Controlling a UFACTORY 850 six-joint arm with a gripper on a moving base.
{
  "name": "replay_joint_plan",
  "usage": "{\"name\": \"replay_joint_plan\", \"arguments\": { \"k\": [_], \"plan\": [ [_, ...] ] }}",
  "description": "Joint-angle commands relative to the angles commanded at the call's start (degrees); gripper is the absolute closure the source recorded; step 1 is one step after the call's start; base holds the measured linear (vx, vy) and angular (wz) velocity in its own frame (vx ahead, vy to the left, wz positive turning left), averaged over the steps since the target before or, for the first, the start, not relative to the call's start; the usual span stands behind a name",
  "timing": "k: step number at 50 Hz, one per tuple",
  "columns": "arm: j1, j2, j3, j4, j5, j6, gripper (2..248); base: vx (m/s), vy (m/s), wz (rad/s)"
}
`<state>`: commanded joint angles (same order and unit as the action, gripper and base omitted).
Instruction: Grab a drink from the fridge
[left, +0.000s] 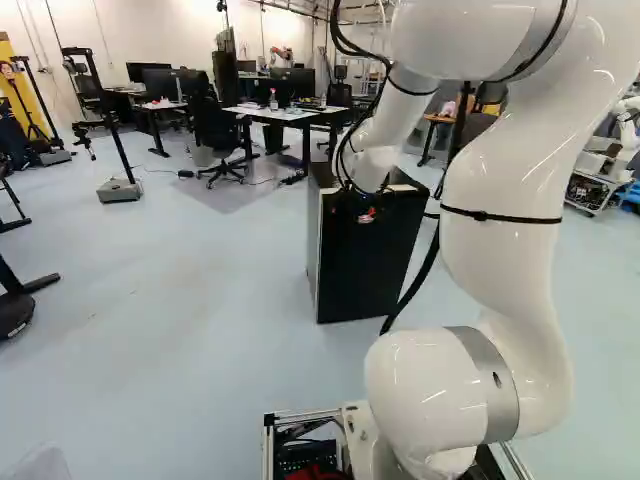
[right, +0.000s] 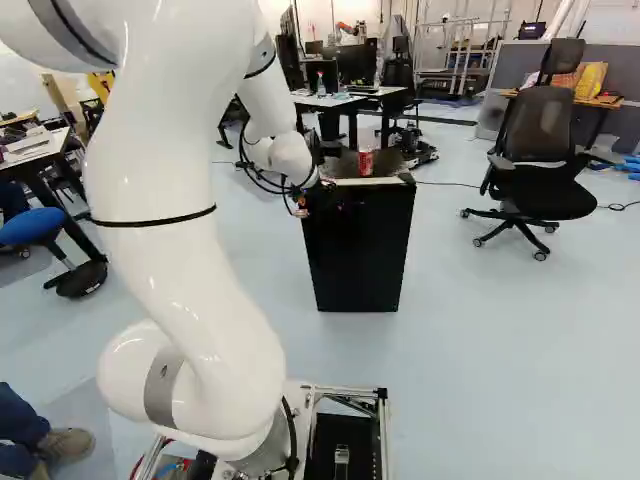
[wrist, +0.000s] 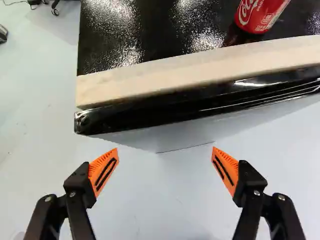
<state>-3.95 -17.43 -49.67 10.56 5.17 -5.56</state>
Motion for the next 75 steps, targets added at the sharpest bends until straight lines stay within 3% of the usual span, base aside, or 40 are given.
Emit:
{"name": "replay_joint_plan", "arguments": {
  "k": [13,33,56,75],
  "plan": [
    [0.27,3.22,3.91,0.00,3.67,0.00,3,0.000,0.000,0.000],
    [-0.35,8.29,9.78,0.00,15.00,0.00,3,0.000,0.000,0.000],
    [-3.65,10.90,12.67,-0.88,28.39,0.00,3,0.000,0.000,0.000],
    [-6.57,9.87,11.56,-4.28,34.99,0.00,3,0.000,0.000,0.000]
  ]
}}
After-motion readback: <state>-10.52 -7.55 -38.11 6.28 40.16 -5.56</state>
